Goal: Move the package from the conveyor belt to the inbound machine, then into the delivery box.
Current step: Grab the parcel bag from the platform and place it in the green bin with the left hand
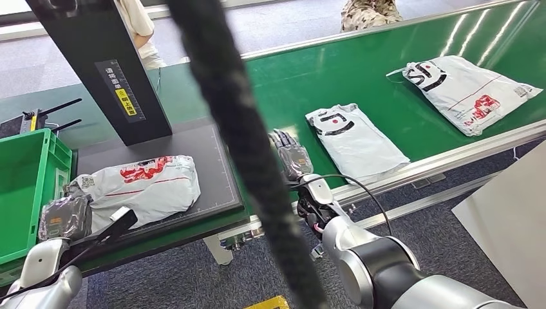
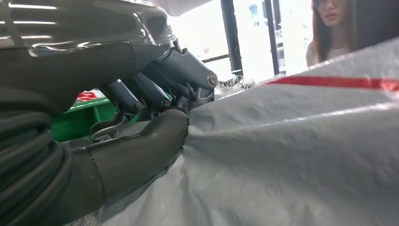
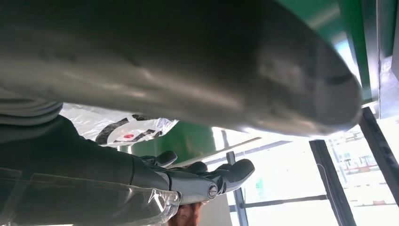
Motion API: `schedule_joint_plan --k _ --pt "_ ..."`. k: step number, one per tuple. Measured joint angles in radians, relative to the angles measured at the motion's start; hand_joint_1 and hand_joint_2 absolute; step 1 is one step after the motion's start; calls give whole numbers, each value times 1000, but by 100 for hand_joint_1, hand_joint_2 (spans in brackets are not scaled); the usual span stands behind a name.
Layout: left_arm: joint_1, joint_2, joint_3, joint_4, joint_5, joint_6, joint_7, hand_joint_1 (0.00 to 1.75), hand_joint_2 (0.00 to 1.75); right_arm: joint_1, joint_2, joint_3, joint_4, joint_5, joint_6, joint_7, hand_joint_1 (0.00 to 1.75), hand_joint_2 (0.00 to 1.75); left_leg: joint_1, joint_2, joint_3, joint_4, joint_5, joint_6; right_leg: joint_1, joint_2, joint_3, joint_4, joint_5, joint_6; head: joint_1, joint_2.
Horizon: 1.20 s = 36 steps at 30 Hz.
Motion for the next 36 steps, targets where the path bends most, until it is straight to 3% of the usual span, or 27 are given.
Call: schedule_joint_plan --k 7,12,22,28,36 --pt "-48 -28 22 -64 70 4 -102 175 175 9 8 7 3 0 4 0 0 0 0 -1 -1 0 0 0 0 -1 -1 0 0 0 0 0" --pt "-134 -42 22 -156 93 -52 -109 175 175 16 20 12 9 0 3 0 0 0 0 0 -1 0 0 0 0 0 -1 0 0 0 0 0" --pt "-172 -47 -1 -247 162 -57 -135 175 175 24 23 13 10 0 6 1 0 0 0 0 -2 0 0 0 0 0 -2 0 0 0 0 0" --pt "-226 -35 -43 -399 227 -135 -113 175 175 58 29 13 7 6 16 9 0 0 0 0 -2 0 0 0 0 0 -2 0 0 0 0 0" --pt "-217 7 -71 -512 263 -149 -88 175 175 68 32 12 0 16 25 19 0 0 0 0 -2 0 0 0 0 0 -2 0 0 0 0 0"
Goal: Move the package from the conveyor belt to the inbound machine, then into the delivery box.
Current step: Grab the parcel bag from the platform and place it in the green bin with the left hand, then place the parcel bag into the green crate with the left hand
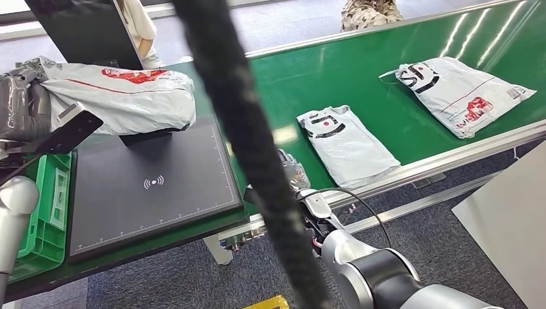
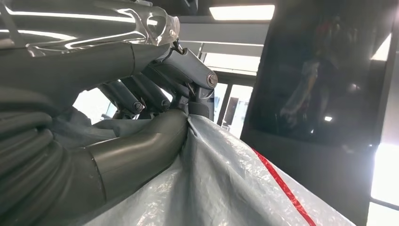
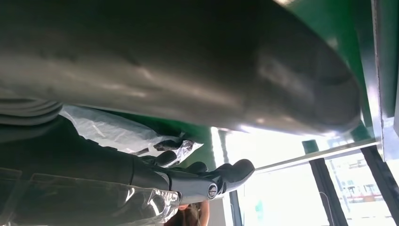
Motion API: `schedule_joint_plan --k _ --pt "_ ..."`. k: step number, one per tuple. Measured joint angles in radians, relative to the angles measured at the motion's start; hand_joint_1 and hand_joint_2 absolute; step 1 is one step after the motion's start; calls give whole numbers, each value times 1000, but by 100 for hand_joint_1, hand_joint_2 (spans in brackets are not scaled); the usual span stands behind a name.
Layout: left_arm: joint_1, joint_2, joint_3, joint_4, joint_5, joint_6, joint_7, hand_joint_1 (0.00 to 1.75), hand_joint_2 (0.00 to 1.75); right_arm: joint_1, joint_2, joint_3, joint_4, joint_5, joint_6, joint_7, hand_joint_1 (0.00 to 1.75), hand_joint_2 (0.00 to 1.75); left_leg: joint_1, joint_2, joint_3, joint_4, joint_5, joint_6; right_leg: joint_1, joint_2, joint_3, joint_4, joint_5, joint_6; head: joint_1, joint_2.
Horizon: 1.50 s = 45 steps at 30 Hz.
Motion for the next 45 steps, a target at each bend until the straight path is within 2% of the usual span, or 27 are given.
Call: schedule_joint_plan --k 3,6,11,16,21,28,31,32,35,36,45 --pt "23 42 4 -22 22 20 15 175 175 8 -2 -1 -2 2 2 2 0 0 0 3 0 0 0 0 0 2 0 0 0 0 0 0" --pt "59 110 31 -29 61 43 13 173 175 23 -9 -4 -6 -5 2 1 0 0 0 5 1 0 0 0 0 4 0 0 0 0 0 0" --pt "151 234 117 -14 144 79 -19 168 175 49 -27 -21 -8 -17 2 -7 0 0 0 6 1 -2 0 0 0 4 -1 0 0 -1 0 0" --pt "239 312 207 54 159 117 -25 168 175 63 -35 -32 -17 -14 2 -10 0 0 0 6 0 -2 0 0 0 5 -2 0 0 -1 0 0" --pt "275 354 270 124 158 136 -29 167 175 69 -35 -42 -25 -12 3 -10 0 0 0 5 0 -2 0 0 0 3 -2 0 0 0 0 0" --pt "290 371 315 174 167 141 -21 173 175 75 -35 -46 -29 -13 4 -10 0 0 0 5 0 -2 0 0 0 4 -3 0 0 0 0 0" --pt "306 381 349 207 175 164 -25 170 175 89 -37 -50 -38 -13 6 -11 0 0 0 5 0 -2 0 0 0 4 -3 0 0 -1 0 0" --pt "313 383 360 216 174 172 -26 157 175 92 -37 -51 -41 -12 8 -11 0 0 0 5 -1 -2 0 0 0 4 -3 0 0 -1 0 0" --pt "338 385 387 234 171 188 -28 30 44 98 -38 -51 -48 -8 12 -12 0 0 0 5 -1 -2 0 0 0 4 -4 0 0 -1 0 0" --pt "343 385 394 238 170 189 -30 0 0 98 -38 -51 -49 -7 12 -12 0 0 0 5 -1 -2 0 0 0 4 -4 0 0 -1 0 0" --pt "349 381 422 258 142 188 -40 0 0 97 -37 -51 -49 -1 13 -14 0 0 0 5 -1 -2 0 0 0 4 -3 0 0 -1 0 0"
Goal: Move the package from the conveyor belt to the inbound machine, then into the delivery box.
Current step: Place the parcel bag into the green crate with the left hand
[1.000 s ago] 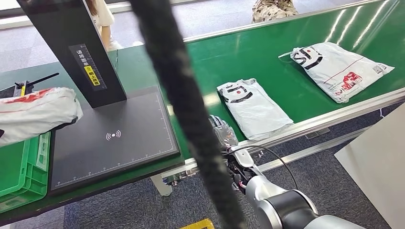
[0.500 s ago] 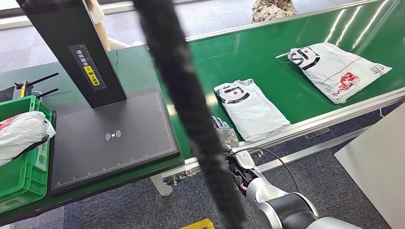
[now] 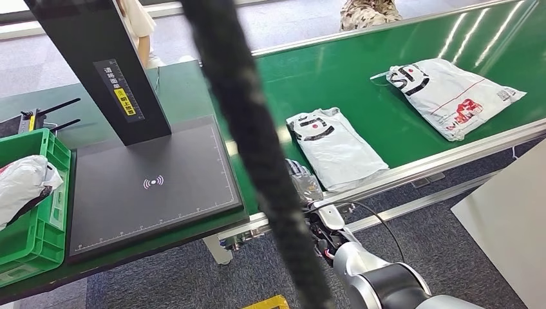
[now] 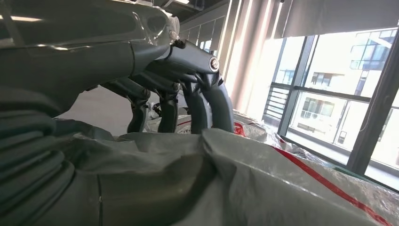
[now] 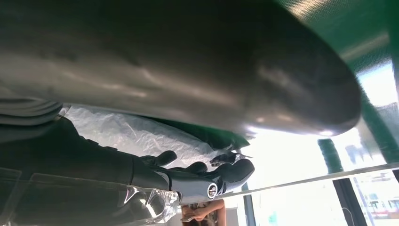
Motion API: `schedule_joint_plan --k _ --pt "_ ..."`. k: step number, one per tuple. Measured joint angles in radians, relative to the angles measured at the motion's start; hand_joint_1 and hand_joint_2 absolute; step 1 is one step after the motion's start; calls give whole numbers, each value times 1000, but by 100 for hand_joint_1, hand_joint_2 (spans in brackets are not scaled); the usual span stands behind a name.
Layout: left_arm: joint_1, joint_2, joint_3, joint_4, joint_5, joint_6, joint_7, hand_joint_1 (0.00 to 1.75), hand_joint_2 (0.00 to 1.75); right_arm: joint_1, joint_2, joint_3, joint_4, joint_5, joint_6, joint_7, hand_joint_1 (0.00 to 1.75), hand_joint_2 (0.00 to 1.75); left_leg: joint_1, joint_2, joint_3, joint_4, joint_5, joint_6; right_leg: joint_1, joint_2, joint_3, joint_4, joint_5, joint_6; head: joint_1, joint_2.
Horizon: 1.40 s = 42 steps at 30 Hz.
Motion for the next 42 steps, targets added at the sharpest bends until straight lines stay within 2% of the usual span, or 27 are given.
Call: schedule_joint_plan --k 5,9,15,20,28,31,37,42 --pt "-13 -19 20 8 -58 3 -7 0 0 -8 5 0 0 5 -3 -6 0 0 0 0 0 0 0 0 0 0 0 0 0 0 0 0" --pt "-19 -41 18 8 -97 9 -46 0 0 -14 8 0 0 7 -12 -16 0 0 0 0 0 0 0 0 0 0 0 0 0 0 0 0" --pt "-28 -110 -29 -15 -141 24 -120 0 0 -31 21 4 -16 22 -14 -30 0 0 0 -1 0 0 0 0 0 0 0 0 0 0 0 0" --pt "-21 -199 -128 -85 -148 -3 -169 0 0 -67 33 21 -23 42 -13 -20 0 0 0 -2 0 1 0 0 0 -1 0 0 0 0 0 0" --pt "-21 -342 -352 -177 -106 -79 -197 0 0 -150 43 73 3 109 19 37 0 0 0 -2 0 1 0 0 0 -1 0 0 1 0 0 0" --pt "-4 -381 -436 -233 -84 -105 -194 0 0 -189 43 96 33 130 33 55 0 0 0 -2 0 1 0 0 0 -1 0 0 1 0 0 0" --pt "67 -402 -567 -362 -49 -143 -164 0 0 -245 39 134 95 169 76 101 0 0 0 -2 0 1 0 0 0 -1 0 0 1 0 0 0" --pt "102 -399 -615 -413 -30 -145 -161 0 0 -278 23 158 143 200 109 152 0 0 0 -2 -1 1 0 0 0 -1 0 0 1 0 0 0"
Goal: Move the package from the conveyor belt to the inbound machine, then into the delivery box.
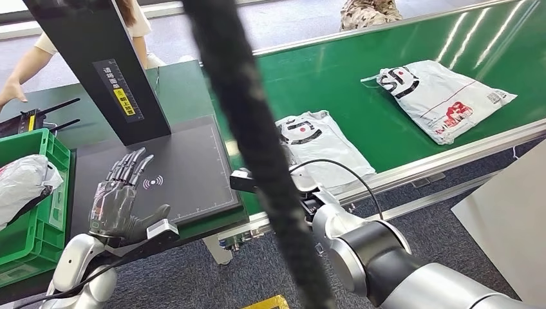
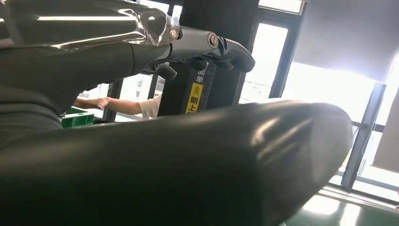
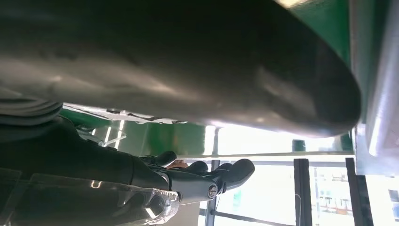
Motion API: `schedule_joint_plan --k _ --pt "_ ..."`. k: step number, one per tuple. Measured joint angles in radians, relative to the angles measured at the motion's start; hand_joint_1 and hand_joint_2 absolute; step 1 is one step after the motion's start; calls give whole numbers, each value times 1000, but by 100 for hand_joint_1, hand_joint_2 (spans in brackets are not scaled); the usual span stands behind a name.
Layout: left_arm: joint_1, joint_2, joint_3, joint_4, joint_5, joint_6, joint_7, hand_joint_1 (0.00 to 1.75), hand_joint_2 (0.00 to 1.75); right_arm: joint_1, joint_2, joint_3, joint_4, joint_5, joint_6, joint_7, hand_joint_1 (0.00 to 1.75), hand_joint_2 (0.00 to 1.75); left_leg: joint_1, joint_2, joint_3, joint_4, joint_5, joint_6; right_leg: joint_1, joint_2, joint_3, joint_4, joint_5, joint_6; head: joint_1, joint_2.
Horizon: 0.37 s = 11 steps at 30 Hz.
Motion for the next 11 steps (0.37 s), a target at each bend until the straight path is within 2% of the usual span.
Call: schedule_joint_plan --k 5,11 --pt "7 4 -20 -14 6 0 0 0 0 -12 -14 10 26 10 9 19 0 0 0 0 0 0 0 0 0 0 0 0 0 0 0 0" --pt "6 5 -34 -14 22 25 -12 0 0 -27 -38 25 59 42 87 111 0 0 0 0 0 0 0 0 0 0 0 0 0 0 0 0"
